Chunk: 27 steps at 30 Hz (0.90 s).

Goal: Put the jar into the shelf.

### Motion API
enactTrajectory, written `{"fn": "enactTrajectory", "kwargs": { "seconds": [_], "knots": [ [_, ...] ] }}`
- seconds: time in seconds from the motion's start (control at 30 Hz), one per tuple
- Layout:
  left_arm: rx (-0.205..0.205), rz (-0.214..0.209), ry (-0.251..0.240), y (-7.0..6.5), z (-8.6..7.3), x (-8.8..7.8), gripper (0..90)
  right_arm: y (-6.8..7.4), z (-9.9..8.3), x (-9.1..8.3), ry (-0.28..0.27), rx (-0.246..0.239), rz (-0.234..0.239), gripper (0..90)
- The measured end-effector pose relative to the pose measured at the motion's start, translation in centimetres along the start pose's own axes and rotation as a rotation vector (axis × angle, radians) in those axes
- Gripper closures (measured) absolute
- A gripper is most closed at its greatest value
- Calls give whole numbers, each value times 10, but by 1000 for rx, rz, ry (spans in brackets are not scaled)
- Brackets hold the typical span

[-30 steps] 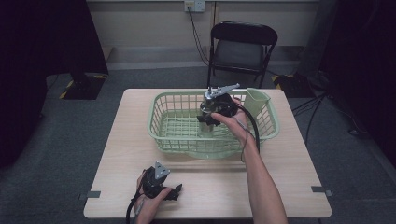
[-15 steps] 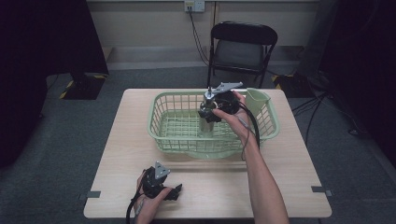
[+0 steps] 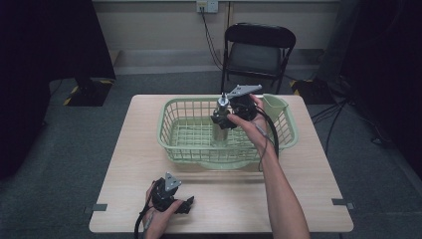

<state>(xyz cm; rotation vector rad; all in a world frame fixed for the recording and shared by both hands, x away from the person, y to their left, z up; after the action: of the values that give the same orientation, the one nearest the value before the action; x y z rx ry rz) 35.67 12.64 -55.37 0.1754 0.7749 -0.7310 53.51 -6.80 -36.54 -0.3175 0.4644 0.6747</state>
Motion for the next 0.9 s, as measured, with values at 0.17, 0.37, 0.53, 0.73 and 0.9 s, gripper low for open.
{"fn": "enactTrajectory", "kwargs": {
  "seconds": [0.17,0.37,0.53,0.73,0.9],
  "knots": [
    [-2,0,-1,0,0,0,3,3,1,-11,-16,22,-11,19],
    [0,0,0,0,0,0,3,6,1,-25,-39,49,-23,19],
    [0,0,0,0,0,0,3,7,-2,-37,-55,70,-38,19],
    [-2,0,-1,0,0,0,3,10,-10,-49,-56,97,-52,19],
    [0,0,0,0,0,0,3,16,-12,-59,-70,104,-56,19]
  ]
}}
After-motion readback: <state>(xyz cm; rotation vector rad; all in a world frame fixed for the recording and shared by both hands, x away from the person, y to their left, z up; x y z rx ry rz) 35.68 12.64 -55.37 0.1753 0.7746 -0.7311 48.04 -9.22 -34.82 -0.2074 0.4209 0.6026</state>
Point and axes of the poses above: each handheld gripper's, and its own axes: x roughly forward along the jaws, z roughly out of its top, y roughly to its left, the point moved 6 cm from there along x, roughly forward along the jaws, and after that the axes turned 9 degrees about -z, right-handed, at the moved point
